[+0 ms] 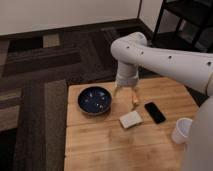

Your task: Place the ceramic cup in the ceramic bowl

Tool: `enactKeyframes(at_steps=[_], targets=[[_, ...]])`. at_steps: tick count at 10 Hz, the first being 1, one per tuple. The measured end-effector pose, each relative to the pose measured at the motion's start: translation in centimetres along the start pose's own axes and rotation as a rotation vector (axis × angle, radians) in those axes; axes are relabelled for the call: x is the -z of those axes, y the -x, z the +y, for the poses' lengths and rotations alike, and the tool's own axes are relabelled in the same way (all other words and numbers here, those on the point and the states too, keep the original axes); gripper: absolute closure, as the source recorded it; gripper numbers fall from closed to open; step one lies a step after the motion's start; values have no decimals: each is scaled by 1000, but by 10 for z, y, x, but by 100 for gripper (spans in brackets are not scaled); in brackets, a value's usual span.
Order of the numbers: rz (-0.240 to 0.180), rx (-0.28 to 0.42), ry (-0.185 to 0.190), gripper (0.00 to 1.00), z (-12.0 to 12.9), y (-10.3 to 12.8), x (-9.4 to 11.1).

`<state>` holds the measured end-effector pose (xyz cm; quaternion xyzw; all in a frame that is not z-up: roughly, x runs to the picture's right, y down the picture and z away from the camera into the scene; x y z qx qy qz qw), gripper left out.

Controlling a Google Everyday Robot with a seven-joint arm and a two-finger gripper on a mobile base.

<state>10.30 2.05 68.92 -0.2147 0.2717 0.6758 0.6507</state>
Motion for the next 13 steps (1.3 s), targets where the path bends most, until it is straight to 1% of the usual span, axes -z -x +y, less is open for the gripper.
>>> enactKeyframes(at_steps=[2, 4, 6, 7, 8, 9, 11, 12, 13], targets=[[1, 0, 0, 35, 0, 0, 0], [6, -35, -8, 35, -10, -4, 0], [-12, -143, -23, 35, -52, -11, 10], [-16, -167, -20, 35, -61, -13, 11], [-19, -206, -18, 35, -79, -16, 12], [-22, -234, -10, 35, -91, -18, 11], [-27, -297, 8, 35, -125, -25, 7], [-28, -323, 8, 35, -140, -30, 4], [-28, -357, 1, 35, -163, -39, 0]])
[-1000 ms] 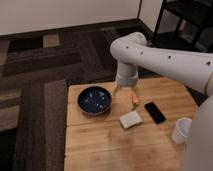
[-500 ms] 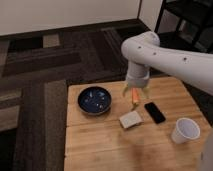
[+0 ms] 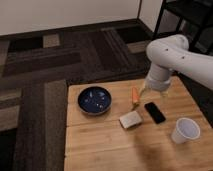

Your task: Place the ceramic cup in the ceramic bowl

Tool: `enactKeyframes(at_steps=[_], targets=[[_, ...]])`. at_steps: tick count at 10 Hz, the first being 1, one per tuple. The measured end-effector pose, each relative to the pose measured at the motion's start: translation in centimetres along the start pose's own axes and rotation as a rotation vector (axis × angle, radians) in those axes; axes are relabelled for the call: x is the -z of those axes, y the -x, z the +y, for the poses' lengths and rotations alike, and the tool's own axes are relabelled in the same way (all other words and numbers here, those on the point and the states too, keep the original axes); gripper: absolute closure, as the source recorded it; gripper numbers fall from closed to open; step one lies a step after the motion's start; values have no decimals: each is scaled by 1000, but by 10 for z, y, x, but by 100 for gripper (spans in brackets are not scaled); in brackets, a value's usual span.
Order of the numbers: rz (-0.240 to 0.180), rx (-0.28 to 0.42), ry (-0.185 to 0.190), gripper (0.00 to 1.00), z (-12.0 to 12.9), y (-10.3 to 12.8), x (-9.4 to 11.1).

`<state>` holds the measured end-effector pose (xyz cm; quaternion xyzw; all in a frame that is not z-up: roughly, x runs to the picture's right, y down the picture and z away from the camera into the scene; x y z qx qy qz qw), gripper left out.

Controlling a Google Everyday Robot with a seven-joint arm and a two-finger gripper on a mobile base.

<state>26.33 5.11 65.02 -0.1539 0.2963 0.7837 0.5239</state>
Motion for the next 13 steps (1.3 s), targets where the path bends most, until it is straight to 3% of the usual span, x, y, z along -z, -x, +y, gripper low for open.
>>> enactKeyframes(at_steps=[2, 6, 13], targets=[[1, -31, -11, 35, -28, -2, -8], [9, -102, 22, 35, -63, -12, -31], [31, -142, 50, 35, -89, -21, -71]])
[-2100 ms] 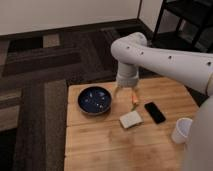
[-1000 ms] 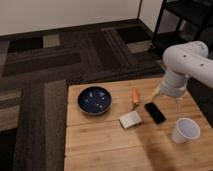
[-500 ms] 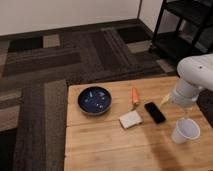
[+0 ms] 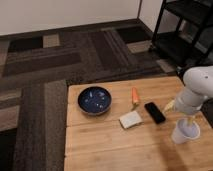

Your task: Place the ceramic cup in the ceramic bowl

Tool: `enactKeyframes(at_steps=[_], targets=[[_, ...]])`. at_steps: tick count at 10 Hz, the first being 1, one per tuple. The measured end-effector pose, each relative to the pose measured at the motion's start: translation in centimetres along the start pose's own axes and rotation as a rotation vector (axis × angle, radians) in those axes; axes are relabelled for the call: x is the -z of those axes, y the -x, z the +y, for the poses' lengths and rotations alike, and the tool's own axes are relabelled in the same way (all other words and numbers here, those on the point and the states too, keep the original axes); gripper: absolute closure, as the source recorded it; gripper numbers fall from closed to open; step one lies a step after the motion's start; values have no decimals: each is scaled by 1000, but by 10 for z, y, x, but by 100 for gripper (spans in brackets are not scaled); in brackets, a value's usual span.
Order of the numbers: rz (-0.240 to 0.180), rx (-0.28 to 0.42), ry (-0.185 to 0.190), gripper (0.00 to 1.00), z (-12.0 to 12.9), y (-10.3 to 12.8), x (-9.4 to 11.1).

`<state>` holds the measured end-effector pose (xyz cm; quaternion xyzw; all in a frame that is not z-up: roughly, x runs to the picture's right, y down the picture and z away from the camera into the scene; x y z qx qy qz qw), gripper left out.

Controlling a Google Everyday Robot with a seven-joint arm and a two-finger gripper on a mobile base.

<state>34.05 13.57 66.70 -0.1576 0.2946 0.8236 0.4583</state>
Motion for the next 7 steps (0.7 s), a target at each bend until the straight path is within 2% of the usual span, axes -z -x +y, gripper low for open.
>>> enactKeyframes(at_steps=[2, 5, 7], targets=[[10, 9, 18, 35, 0, -2, -17], [12, 24, 31, 38, 0, -1, -28], [8, 28, 16, 62, -4, 1, -31]])
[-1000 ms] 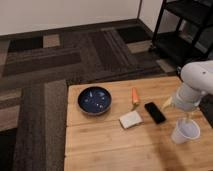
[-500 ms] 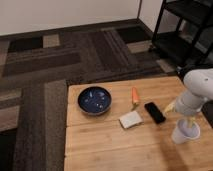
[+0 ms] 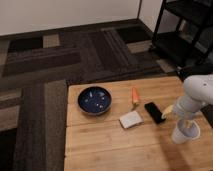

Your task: Place the ceramic cup in the ceramic bowl

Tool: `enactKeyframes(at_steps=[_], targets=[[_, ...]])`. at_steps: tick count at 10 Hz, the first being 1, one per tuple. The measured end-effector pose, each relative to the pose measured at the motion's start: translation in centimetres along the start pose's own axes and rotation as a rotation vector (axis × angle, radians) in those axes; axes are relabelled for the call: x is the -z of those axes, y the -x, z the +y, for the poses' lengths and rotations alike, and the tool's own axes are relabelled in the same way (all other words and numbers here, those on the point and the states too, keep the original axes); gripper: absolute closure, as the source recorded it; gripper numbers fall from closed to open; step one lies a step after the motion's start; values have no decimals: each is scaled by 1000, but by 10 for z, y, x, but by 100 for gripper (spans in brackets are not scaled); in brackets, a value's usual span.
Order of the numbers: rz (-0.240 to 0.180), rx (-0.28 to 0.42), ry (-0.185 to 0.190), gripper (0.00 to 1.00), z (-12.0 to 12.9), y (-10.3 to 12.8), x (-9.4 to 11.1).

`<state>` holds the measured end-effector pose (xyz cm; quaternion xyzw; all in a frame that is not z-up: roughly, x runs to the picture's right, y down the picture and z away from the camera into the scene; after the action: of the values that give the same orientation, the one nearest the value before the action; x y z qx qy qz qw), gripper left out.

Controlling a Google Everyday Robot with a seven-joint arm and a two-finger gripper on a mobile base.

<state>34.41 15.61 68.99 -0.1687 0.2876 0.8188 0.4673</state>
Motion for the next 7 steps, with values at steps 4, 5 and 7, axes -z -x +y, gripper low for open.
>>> enactKeyframes(at_steps=[4, 5, 7], targets=[[-5, -14, -28, 100, 0, 1, 10], [-4, -21, -41, 100, 3, 1, 18], [15, -38, -98, 100, 11, -1, 41]])
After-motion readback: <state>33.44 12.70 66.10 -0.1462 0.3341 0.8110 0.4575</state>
